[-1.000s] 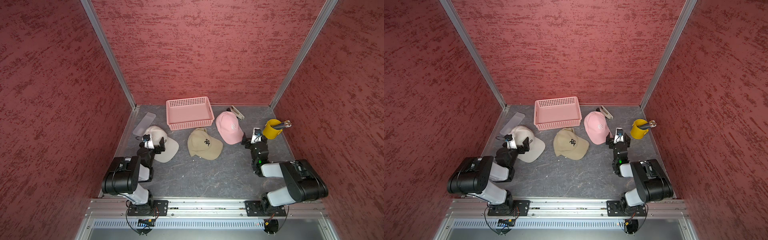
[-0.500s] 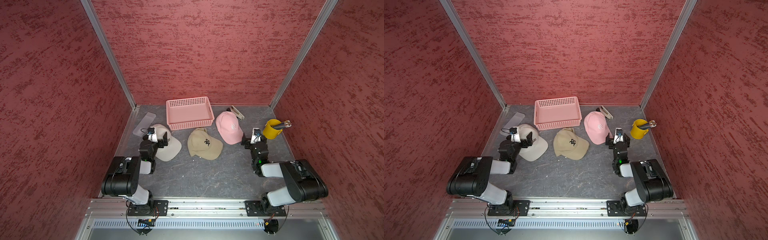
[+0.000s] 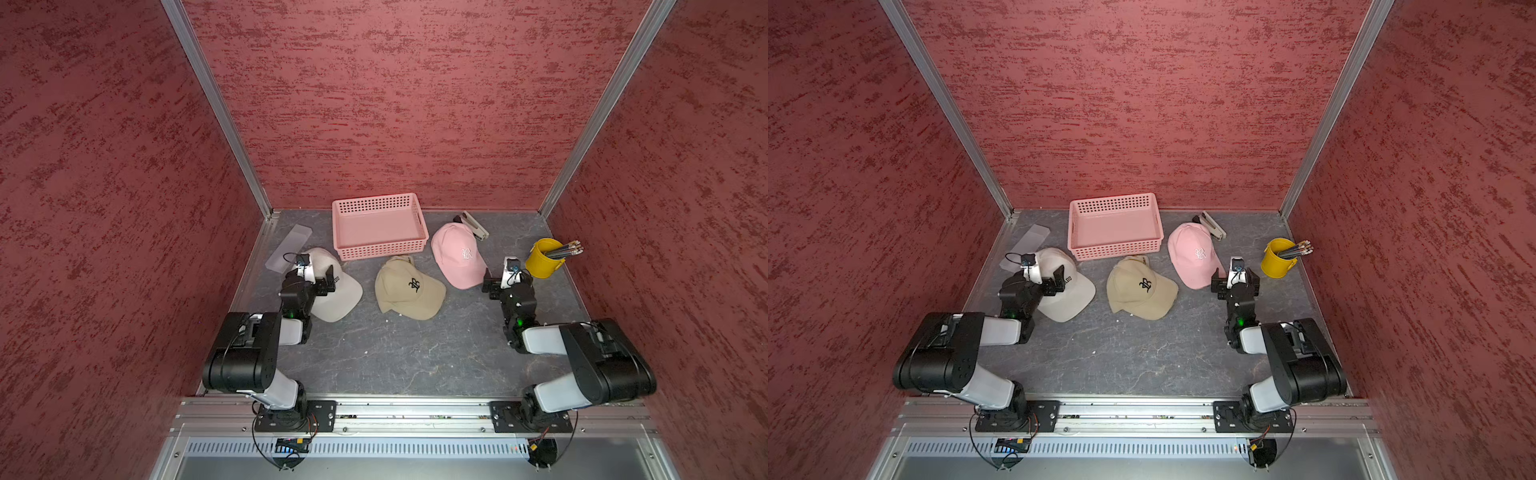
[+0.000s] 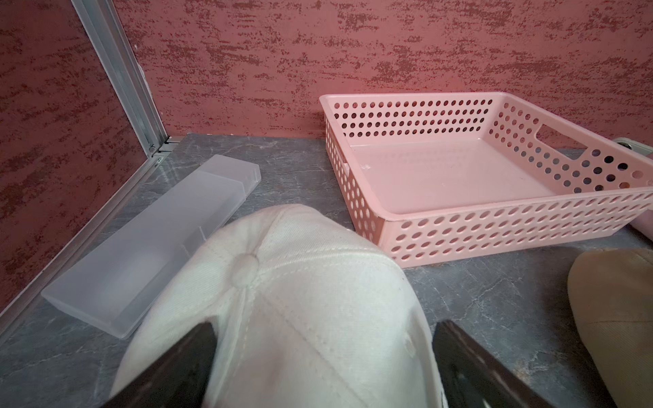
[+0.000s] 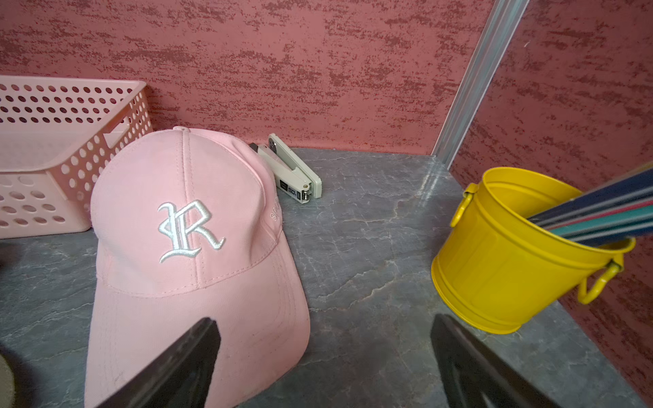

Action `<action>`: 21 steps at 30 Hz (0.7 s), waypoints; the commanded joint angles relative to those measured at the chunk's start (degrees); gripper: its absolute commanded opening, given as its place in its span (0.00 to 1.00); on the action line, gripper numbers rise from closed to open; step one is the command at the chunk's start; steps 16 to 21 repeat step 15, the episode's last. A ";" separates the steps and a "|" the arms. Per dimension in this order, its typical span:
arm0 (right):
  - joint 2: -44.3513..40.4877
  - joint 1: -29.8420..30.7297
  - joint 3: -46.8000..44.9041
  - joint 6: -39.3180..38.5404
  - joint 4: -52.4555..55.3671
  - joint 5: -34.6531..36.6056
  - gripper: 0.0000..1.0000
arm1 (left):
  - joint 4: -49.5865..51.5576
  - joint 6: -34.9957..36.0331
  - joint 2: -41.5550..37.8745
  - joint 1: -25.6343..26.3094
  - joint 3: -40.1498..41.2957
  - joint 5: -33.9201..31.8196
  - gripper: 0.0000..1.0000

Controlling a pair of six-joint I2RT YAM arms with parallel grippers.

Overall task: Turn the baseball cap inside out
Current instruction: Reset both arms

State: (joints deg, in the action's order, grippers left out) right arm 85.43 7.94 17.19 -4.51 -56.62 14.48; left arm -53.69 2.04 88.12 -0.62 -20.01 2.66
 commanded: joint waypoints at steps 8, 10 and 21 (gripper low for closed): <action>0.08 -0.69 2.45 0.28 1.07 -1.12 0.98 | 1.75 -0.14 -0.40 -0.42 -1.17 0.00 1.00; 0.09 -0.74 2.44 0.32 1.10 -1.12 0.99 | 1.91 -0.07 -0.28 -0.26 -1.30 -0.04 1.00; 0.00 -0.81 2.59 0.38 1.50 -1.21 0.99 | 1.94 -0.16 -0.28 -0.38 -1.32 0.17 1.00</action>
